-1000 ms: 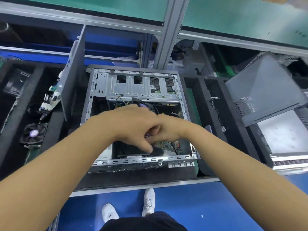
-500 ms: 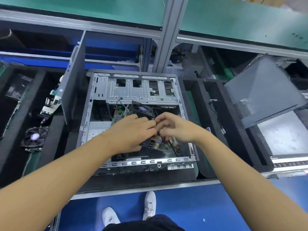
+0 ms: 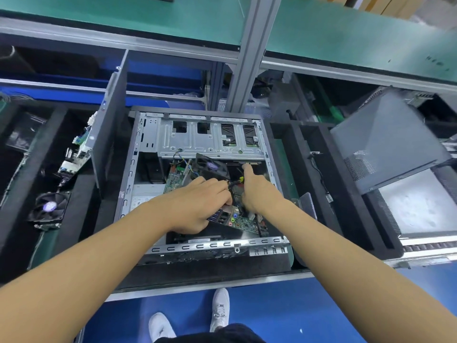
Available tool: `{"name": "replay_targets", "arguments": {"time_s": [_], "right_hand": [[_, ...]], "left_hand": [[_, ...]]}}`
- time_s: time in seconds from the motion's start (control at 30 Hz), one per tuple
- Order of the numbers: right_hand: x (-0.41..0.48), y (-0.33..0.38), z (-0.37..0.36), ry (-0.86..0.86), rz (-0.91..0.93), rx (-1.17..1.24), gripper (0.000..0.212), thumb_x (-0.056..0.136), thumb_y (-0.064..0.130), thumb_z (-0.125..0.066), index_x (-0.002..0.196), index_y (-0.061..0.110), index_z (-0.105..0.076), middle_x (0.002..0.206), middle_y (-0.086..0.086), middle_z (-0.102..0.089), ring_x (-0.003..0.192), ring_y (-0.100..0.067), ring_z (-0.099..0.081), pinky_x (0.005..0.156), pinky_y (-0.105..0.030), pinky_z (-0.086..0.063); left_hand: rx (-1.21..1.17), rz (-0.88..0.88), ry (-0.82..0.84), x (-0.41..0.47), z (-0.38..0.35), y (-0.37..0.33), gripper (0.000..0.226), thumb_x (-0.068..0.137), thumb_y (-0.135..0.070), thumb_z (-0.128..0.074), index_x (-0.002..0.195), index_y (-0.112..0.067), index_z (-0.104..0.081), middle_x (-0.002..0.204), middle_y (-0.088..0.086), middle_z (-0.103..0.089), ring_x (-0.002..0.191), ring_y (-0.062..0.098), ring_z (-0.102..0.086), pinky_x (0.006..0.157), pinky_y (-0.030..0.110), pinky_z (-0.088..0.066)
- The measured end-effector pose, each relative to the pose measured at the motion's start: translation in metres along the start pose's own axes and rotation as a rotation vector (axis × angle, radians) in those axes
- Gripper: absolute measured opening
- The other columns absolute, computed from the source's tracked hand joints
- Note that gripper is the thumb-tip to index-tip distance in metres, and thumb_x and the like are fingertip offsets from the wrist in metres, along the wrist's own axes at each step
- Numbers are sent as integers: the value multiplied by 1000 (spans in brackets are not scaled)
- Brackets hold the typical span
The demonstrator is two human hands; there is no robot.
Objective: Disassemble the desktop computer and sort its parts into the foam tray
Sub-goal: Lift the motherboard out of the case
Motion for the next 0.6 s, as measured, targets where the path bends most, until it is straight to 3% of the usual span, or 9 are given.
{"name": "replay_targets", "arguments": {"time_s": [0.13,0.3,0.37,0.47,0.6], "right_hand": [[-8,-6,1,-37,35,-227,39,88,-9,-50,123,6,-43,108,-17,-60,89,-37,-64,61,-37,-44],[-7,-9,3,-15,24,-264,32,86,-11,-50,115,2,-47,108,-17,-61,93,-36,-64,62,-36,-43],[-6,-10,1,3,19,-287,29,87,-10,-50,113,1,-47,111,-18,-61,96,-36,-65,63,-35,-44],[0,0,-9,10,39,-427,30,91,0,-54,120,-1,-48,124,-19,-49,108,-33,-55,73,-32,-45],[12,2,-24,54,52,-615,44,92,11,-56,133,-2,-47,141,-25,-31,123,-33,-41,97,-34,-44]], "left_hand": [[-55,16,6,-1,-3,2,50,78,-1,-55,121,-24,-44,112,-7,-38,98,12,-34,85,27,-28],[-112,33,11,-2,-5,4,51,82,0,-52,125,-26,-42,111,-10,-32,95,11,-31,90,30,-36],[-108,32,34,-3,-8,4,58,85,-2,-53,135,-27,-37,113,-10,-30,93,9,-26,86,30,-36],[-78,26,83,-3,-12,5,70,88,-7,-52,148,-32,-26,114,-9,-26,97,13,-29,80,27,-34],[-113,31,109,-1,-13,6,65,87,-7,-53,144,-32,-34,107,-13,-22,97,13,-30,85,32,-43]]}}
Point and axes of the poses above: each hand's wrist, its own x-axis towards the middle knuckle, its own z-axis out of the back of the hand, y = z × x, the point moved 8 cm from there along x, towards the middle knuckle
